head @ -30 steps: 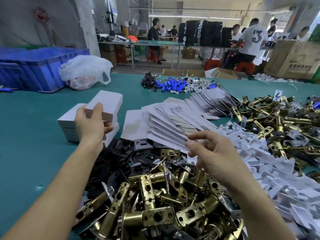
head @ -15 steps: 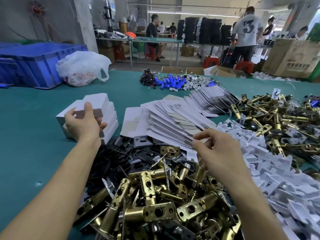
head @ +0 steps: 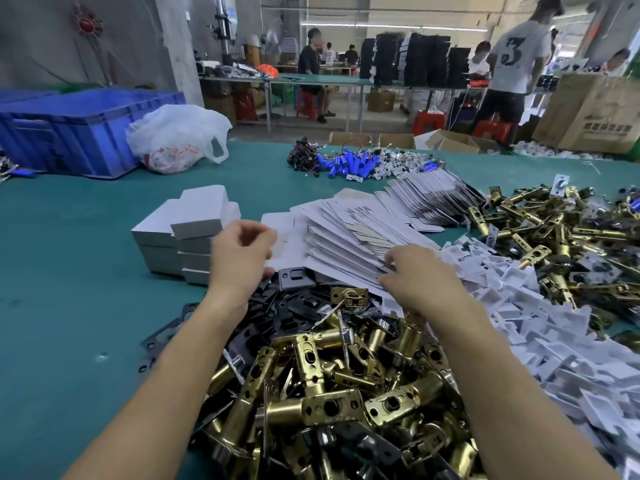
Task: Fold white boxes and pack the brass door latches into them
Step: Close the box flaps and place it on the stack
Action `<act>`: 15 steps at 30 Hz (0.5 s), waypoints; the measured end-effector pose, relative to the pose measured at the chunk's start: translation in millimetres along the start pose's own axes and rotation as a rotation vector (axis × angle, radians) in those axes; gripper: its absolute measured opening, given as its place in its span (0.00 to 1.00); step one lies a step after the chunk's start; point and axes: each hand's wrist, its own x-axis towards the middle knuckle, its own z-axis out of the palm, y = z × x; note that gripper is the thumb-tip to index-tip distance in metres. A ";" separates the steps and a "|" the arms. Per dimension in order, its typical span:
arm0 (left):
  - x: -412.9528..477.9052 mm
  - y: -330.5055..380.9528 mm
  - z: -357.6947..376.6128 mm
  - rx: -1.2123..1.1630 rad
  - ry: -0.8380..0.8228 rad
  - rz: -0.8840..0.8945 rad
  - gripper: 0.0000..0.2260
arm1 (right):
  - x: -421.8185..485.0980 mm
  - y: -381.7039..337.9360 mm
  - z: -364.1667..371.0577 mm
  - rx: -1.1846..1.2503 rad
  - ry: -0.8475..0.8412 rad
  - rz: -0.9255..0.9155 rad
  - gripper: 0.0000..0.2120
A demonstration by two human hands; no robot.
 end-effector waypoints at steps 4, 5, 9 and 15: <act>-20.4 10.2 6.8 0.021 -0.223 -0.056 0.02 | 15.5 -2.8 8.7 -0.030 -0.137 0.021 0.09; -23.9 12.1 6.7 0.023 -0.253 -0.069 0.02 | 17.4 -0.8 10.1 -0.042 -0.125 0.017 0.07; -38.4 17.4 5.2 0.011 -0.320 -0.091 0.03 | 18.2 6.5 13.3 0.049 -0.014 -0.004 0.13; -50.7 19.6 5.3 0.034 -0.369 -0.095 0.03 | 25.6 10.2 14.5 0.126 0.057 -0.007 0.12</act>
